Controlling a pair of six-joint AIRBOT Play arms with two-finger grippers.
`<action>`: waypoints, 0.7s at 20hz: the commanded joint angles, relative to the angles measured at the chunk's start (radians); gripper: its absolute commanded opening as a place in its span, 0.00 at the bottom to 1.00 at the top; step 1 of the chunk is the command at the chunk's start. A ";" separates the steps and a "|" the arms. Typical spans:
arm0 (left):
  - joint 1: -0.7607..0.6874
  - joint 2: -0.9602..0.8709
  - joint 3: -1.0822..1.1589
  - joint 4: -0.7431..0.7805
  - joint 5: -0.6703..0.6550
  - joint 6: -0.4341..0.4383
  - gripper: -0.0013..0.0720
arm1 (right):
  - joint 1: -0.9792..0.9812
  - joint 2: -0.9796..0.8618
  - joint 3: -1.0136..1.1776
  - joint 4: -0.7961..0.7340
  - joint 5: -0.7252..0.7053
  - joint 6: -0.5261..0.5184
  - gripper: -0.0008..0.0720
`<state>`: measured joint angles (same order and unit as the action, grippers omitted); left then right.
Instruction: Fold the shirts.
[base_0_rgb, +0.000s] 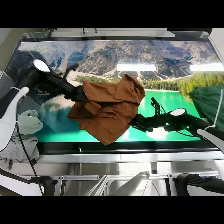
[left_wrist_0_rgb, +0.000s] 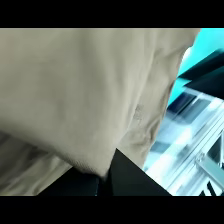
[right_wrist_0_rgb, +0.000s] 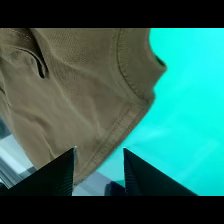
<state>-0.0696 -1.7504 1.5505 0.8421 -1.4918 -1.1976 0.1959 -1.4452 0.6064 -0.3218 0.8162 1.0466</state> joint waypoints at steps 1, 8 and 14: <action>0.084 -0.001 0.151 -0.006 -0.060 -0.043 0.04 | 0.026 -0.039 0.000 0.173 -0.058 -0.119 0.51; 0.256 -0.001 0.346 -0.006 0.010 -0.053 0.04 | 0.021 -0.039 0.068 0.418 -0.110 -0.300 0.03; 0.390 -0.023 0.353 -0.004 0.034 -0.053 0.04 | -0.238 0.122 0.095 0.061 -0.072 -0.124 0.03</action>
<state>0.2619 -1.7596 1.8938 0.8375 -1.4734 -1.2499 0.0788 -1.3941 0.6914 -0.0875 0.7166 0.8261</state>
